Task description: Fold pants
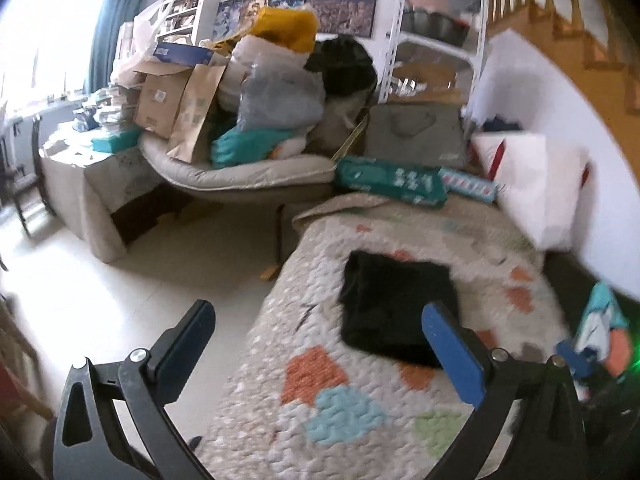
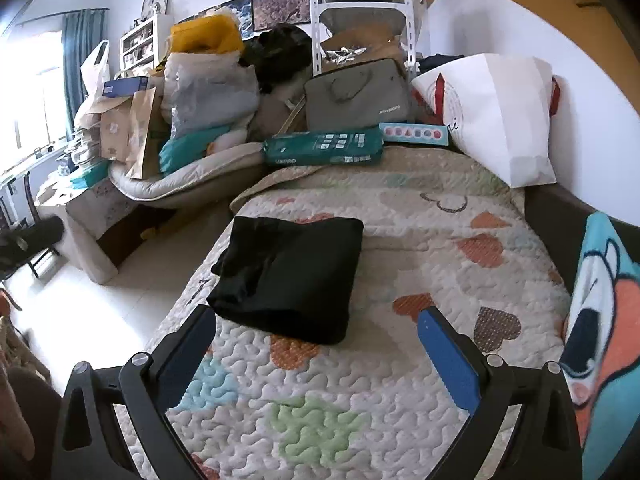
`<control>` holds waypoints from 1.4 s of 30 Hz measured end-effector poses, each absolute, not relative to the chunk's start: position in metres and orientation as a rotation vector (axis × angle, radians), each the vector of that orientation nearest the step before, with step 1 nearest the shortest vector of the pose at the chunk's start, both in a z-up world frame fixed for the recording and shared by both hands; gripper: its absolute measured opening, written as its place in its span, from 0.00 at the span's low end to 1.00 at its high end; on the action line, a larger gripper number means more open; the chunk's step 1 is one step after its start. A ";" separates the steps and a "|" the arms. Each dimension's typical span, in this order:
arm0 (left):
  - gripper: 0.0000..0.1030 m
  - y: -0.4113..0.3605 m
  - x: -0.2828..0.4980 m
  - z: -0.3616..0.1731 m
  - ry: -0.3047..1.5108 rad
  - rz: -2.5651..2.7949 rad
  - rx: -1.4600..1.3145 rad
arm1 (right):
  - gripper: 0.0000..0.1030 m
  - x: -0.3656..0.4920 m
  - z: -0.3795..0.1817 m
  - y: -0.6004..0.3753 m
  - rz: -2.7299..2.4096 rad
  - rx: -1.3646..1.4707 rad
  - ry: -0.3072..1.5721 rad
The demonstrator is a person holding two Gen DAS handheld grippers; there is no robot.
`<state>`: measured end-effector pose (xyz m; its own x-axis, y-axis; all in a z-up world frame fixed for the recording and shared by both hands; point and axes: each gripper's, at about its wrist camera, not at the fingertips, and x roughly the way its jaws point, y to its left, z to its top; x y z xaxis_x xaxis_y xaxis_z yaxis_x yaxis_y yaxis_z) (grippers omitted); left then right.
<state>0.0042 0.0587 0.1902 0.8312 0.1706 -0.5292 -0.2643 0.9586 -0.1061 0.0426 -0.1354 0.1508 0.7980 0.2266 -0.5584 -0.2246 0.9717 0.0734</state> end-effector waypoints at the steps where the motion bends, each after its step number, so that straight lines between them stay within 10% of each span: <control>1: 1.00 0.055 0.008 0.186 0.566 0.235 -0.146 | 1.00 0.043 0.150 -0.136 0.241 0.006 0.605; 42: 1.00 0.061 0.009 0.195 0.596 0.252 -0.154 | 1.00 0.042 0.135 -0.114 0.280 -0.038 0.655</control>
